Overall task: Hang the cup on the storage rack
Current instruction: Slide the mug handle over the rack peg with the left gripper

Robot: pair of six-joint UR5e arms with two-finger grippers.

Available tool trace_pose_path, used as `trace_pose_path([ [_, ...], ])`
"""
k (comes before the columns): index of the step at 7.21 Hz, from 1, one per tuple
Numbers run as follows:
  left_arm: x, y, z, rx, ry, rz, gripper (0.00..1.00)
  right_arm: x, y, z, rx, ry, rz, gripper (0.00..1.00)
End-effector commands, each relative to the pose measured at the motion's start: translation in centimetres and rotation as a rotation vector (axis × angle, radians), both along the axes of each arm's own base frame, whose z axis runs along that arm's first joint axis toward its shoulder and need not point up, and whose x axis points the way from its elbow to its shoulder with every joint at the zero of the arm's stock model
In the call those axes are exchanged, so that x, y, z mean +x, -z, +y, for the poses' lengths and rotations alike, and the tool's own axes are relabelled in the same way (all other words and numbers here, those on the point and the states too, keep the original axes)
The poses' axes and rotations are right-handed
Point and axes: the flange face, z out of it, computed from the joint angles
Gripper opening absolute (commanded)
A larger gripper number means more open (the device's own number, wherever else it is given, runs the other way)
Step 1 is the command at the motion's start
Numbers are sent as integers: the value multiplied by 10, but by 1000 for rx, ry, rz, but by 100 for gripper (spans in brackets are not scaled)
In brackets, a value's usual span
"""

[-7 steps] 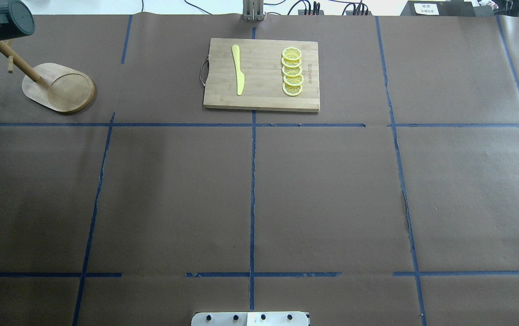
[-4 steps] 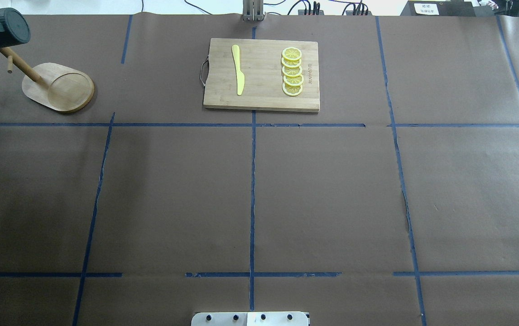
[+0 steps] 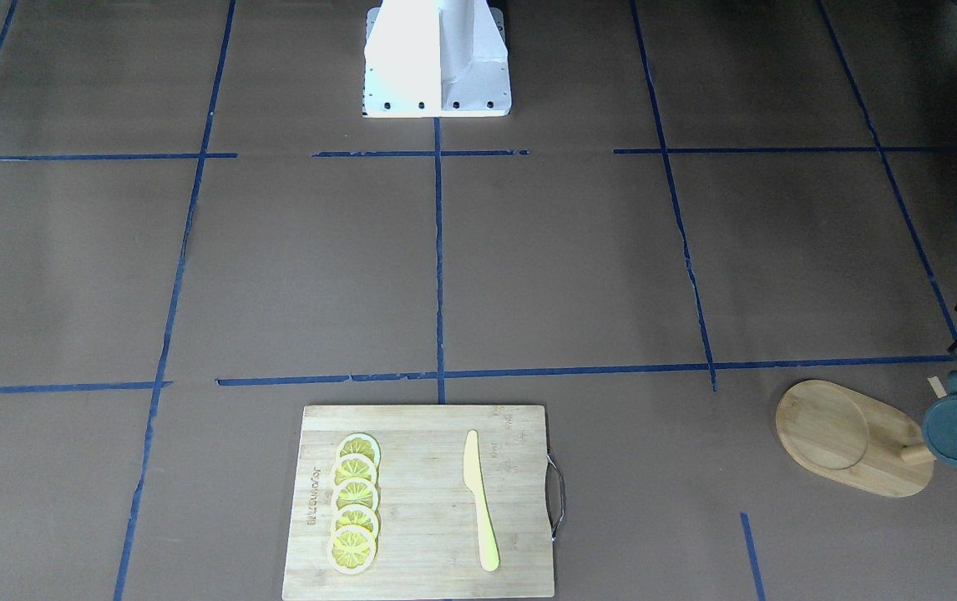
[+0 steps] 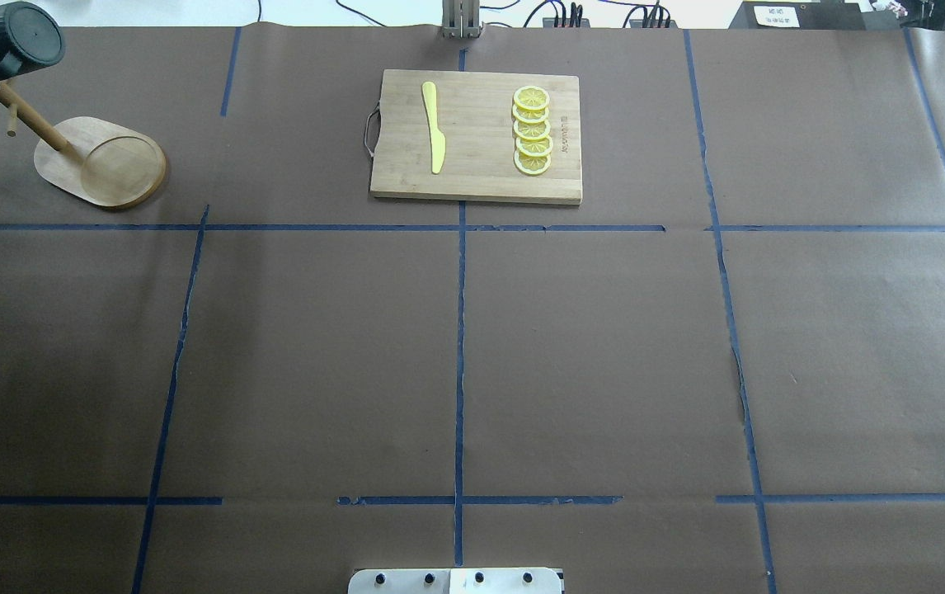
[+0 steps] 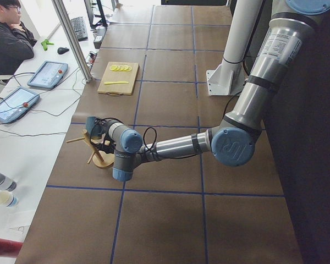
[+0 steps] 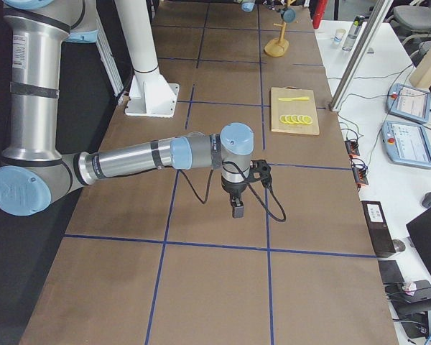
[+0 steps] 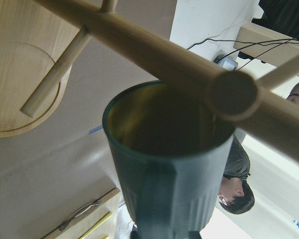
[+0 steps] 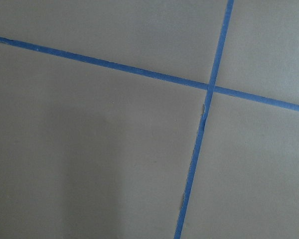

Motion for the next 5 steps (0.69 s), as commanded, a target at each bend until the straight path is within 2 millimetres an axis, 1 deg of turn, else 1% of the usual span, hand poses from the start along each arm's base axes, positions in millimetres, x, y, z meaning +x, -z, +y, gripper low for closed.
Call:
trace_pose_path([
  [1,-1,1,1,3,1,1,100,0,0,1,-2,-1,0,100],
  [2,-2,4,2,12,-3,1,100,0,0,1,-3,-2,0,100],
  [3,-3,1,12,40,-28,-8,100,0,0,1,-4,-2,-1,100],
  [4,-4,-1,24,155,-65,-78,100,0,-1,1,-6,-2,-1,100],
  [5,-6,-10,34,282,-108,-183,100,0,-2,1,-8,-2,-3,100],
])
